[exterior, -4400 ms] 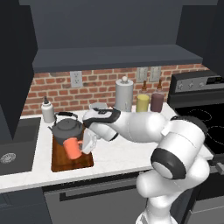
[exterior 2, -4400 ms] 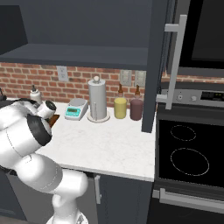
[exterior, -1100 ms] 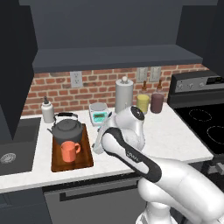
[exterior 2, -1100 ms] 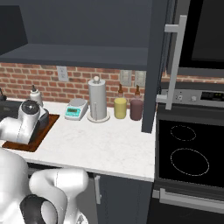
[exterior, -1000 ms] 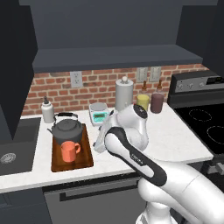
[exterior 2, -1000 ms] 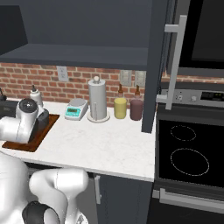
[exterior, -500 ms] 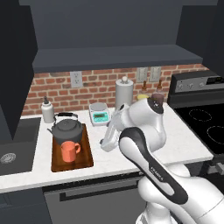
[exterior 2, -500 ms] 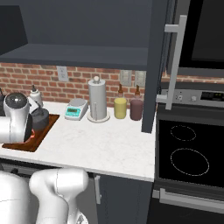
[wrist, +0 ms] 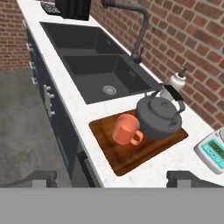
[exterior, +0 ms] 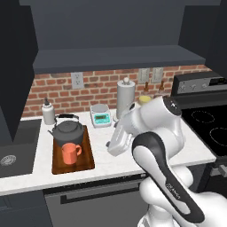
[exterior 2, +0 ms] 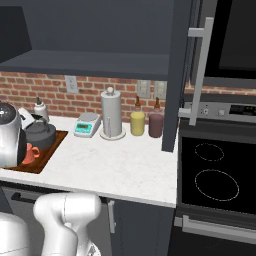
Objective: Pick the kettle from the counter and place it on the tray. Then pick the mug from the cabinet and place it on the tray. Then close the cabinet doors.
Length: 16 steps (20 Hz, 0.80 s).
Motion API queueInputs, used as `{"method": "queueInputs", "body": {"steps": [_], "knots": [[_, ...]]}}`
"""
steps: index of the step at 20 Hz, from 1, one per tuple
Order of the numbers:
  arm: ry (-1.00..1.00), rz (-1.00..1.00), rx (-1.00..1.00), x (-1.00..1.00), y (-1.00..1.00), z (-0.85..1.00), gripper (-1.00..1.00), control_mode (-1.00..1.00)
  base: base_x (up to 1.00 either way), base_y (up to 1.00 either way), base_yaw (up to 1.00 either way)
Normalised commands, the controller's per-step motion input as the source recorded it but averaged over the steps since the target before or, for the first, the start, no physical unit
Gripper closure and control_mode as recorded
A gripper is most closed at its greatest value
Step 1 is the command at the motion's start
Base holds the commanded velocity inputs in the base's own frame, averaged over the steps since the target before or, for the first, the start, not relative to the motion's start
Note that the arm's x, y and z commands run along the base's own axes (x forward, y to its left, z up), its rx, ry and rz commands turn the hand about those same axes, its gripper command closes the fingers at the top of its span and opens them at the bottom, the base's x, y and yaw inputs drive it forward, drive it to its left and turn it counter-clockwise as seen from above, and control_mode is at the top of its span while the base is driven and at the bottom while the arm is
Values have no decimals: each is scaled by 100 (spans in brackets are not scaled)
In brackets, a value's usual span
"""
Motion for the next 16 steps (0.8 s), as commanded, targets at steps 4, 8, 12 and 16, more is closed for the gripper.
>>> {"method": "queueInputs", "body": {"steps": [4,8,12,16], "knots": [[-2,0,0,-40,0,42,-100,-100,0,0,0],[-21,0,0,-44,0,60,-100,-100,0,0,0],[-20,0,0,-43,0,48,-100,-100,0,0,0],[-10,4,0,-39,10,25,-100,-100,0,0,0]]}}
